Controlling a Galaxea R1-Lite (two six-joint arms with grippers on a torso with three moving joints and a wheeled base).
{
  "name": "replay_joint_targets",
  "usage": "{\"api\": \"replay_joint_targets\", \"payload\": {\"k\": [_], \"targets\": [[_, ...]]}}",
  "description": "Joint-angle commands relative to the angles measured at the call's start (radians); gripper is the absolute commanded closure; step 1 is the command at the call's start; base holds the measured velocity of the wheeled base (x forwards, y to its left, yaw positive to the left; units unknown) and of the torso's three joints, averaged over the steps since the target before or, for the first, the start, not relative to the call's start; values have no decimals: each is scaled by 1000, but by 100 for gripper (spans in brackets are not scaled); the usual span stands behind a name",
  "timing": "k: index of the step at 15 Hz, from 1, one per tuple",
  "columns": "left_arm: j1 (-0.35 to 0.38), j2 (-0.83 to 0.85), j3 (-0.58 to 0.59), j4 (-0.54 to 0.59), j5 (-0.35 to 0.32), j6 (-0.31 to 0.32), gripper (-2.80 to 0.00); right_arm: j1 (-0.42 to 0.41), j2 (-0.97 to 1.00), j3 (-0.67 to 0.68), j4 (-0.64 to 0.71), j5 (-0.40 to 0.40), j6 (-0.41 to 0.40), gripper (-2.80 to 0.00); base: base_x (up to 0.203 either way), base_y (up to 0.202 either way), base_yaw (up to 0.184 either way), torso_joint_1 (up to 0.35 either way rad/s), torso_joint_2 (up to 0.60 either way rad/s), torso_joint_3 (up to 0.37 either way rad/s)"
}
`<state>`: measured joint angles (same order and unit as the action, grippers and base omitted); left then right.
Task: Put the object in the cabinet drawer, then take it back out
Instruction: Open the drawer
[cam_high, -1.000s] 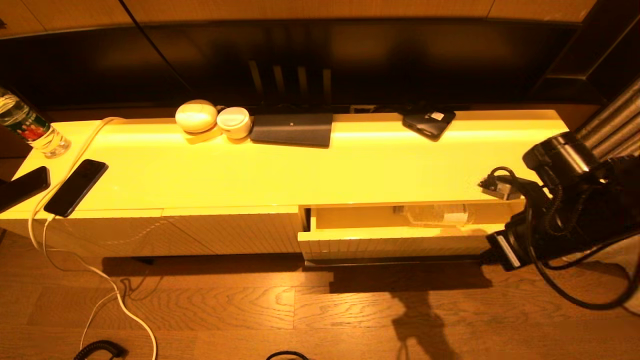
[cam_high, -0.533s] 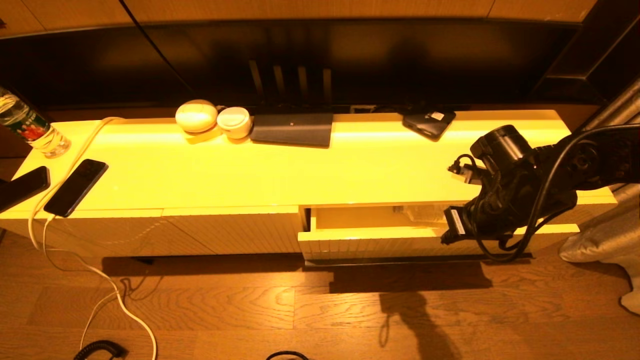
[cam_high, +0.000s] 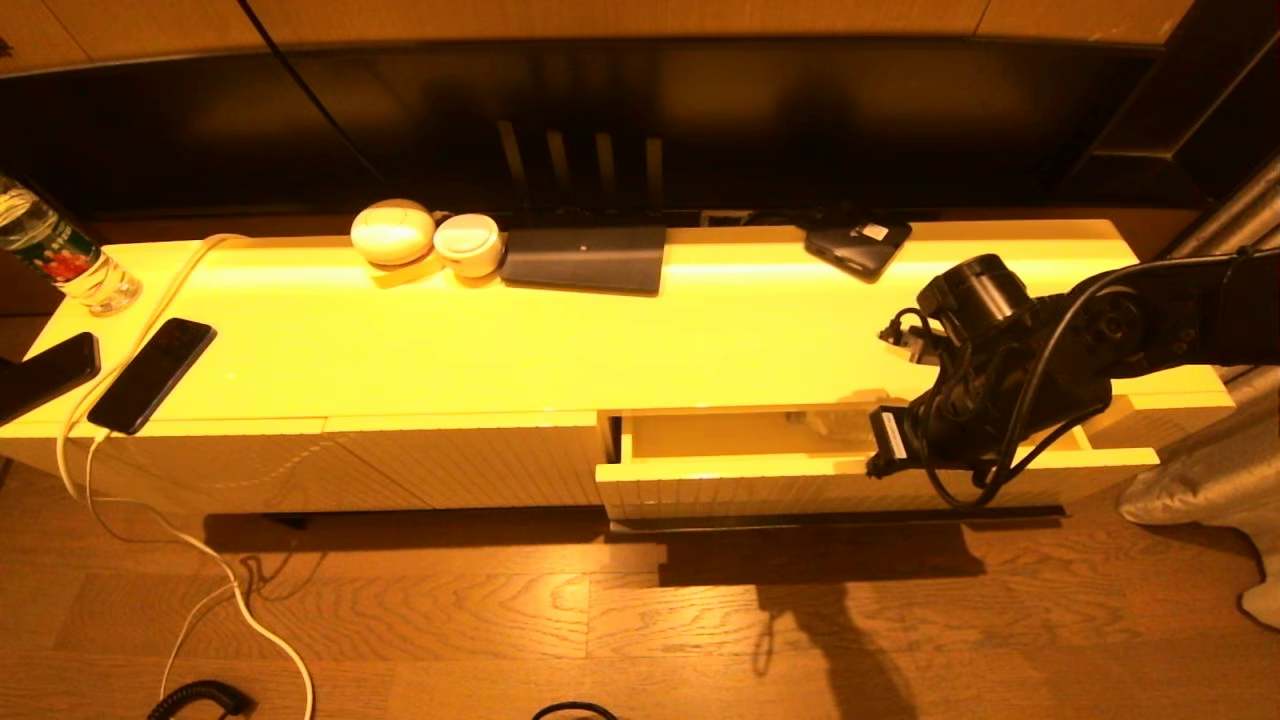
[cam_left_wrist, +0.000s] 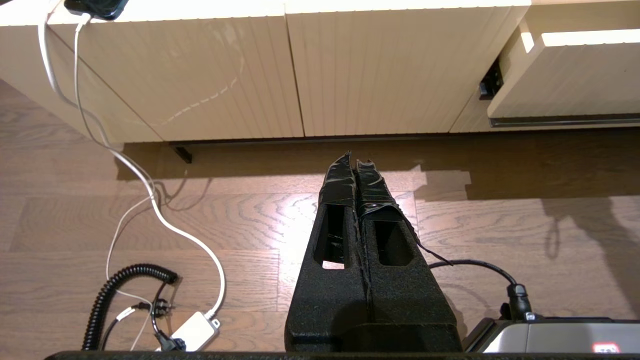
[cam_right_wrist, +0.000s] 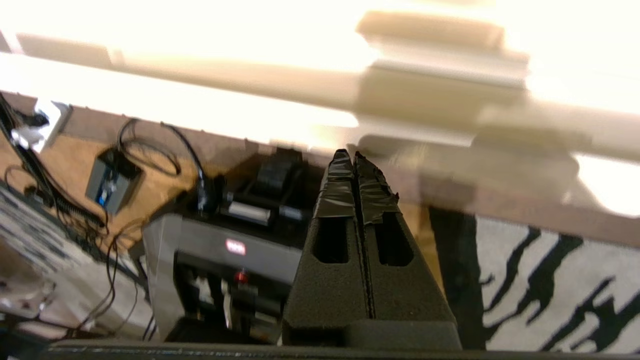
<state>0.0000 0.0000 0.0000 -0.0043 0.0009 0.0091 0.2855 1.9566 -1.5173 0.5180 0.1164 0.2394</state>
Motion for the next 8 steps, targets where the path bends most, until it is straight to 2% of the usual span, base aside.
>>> {"api": "replay_joint_targets", "payload": {"k": [1,8], "targets": [[0,0,3,0,1,0,0,-8,10,0,-15,-3,1,0,0,0,0,0,0,0],[0,0,3,0,1,0,0,-13,-44,38,-48,-17,-23,0,0,0,0,0,0,0]]}}
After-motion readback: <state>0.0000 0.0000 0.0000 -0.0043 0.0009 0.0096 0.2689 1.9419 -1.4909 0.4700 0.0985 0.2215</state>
